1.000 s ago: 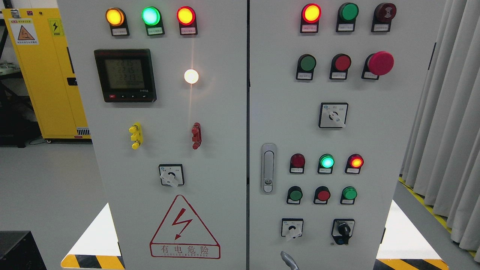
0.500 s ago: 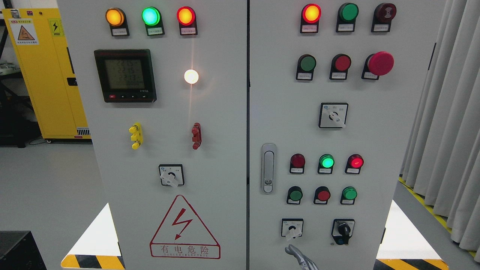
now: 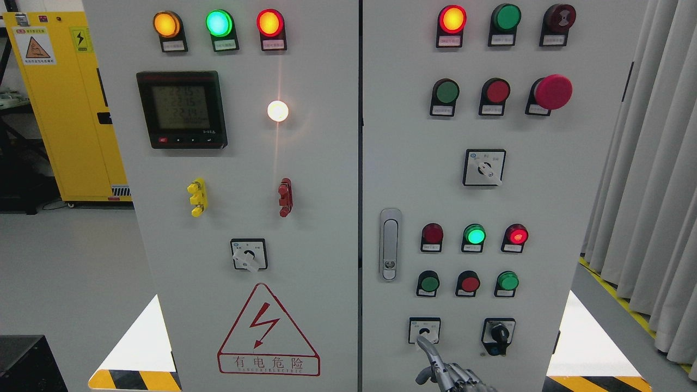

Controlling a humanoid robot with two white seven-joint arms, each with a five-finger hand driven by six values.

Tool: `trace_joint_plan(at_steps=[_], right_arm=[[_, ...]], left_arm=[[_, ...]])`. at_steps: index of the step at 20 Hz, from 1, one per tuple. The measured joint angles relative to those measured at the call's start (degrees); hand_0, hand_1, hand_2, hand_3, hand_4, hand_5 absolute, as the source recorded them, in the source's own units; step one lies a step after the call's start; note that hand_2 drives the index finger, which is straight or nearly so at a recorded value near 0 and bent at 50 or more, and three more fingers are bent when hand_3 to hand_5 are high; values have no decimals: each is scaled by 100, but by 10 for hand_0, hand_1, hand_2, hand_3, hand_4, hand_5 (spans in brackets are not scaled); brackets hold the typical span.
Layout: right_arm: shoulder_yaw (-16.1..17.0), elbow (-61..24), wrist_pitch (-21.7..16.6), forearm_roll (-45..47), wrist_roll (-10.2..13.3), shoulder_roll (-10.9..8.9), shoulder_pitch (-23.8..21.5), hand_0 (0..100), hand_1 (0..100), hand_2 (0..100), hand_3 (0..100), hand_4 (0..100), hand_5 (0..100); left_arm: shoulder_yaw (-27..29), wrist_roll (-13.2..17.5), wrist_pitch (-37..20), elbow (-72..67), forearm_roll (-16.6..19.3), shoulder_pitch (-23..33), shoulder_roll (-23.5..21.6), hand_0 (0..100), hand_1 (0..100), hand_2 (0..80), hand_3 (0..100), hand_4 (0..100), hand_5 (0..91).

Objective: Press green start button
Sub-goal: 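Raise the right hand toward the green button in the lowest button row, then push the green button inward with the right hand's fingertip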

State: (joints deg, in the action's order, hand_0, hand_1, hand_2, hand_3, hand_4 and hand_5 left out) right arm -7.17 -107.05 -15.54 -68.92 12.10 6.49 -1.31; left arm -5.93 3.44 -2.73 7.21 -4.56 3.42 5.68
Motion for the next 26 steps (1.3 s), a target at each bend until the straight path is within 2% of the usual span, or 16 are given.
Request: trace_joint_plan(at_steps=[8, 12, 22, 26], right_arm=[[107, 150, 392, -549, -70, 10, 601, 645, 965, 0, 904, 1000, 1000], [133, 281, 468, -635, -87, 7, 822, 674, 970, 0, 904, 1000, 1000], [162, 619, 548, -662, -110, 5, 1059, 713, 969, 0, 907, 1000, 1000], [170, 716, 609, -634, -262, 3, 1092, 721, 964, 0, 908, 1000, 1000]], left_arm=[[0, 0, 0, 0, 0, -2, 0, 120, 556, 0, 0, 0, 0], [-1, 0, 0, 0, 0, -2, 0, 120, 556, 0, 0, 0, 0], [0, -4, 0, 0, 0, -2, 0, 120, 556, 0, 0, 0, 0], [1, -6, 0, 0, 0, -2, 0, 120, 556, 0, 0, 0, 0]])
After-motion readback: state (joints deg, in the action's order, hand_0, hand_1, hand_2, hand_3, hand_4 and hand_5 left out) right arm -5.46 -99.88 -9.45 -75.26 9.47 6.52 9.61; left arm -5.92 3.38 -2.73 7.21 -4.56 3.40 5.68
